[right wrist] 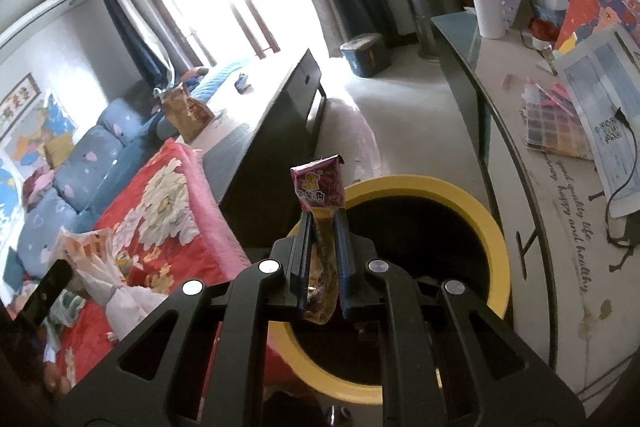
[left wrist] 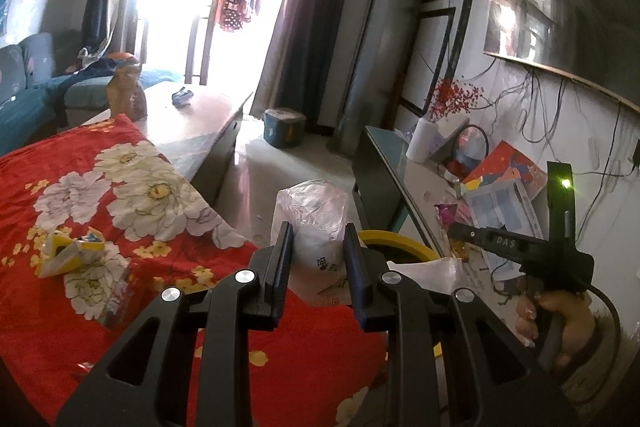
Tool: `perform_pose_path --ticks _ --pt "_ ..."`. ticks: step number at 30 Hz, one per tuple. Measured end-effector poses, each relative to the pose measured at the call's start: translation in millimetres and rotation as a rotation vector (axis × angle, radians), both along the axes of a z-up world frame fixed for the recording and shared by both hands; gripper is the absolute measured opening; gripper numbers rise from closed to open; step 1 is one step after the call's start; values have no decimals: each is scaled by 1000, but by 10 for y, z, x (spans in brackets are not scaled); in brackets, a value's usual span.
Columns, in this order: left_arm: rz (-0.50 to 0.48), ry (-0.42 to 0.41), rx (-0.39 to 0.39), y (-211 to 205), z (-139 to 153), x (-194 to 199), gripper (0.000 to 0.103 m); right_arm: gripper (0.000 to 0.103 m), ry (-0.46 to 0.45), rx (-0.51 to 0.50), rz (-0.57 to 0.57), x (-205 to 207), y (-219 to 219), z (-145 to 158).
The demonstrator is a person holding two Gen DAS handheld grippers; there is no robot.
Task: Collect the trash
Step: 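Carry the plastic bag and pink packet over the yellow-rimmed bin with both tools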
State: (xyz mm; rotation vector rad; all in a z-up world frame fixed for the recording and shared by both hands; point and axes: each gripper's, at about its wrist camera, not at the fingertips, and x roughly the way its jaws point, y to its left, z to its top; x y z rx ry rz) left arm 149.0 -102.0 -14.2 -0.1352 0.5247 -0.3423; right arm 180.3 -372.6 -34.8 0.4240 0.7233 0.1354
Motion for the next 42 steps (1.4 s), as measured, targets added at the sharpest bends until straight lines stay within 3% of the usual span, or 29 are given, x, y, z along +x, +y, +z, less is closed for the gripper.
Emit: perform_pose_path --ticks 19,42 --pt "-63 30 79 -509 -277 146 24 7 42 15 -48 71 -215 -205" --pt "-114 133 132 -936 -744 444 25 8 123 1 -49 173 -292 -509"
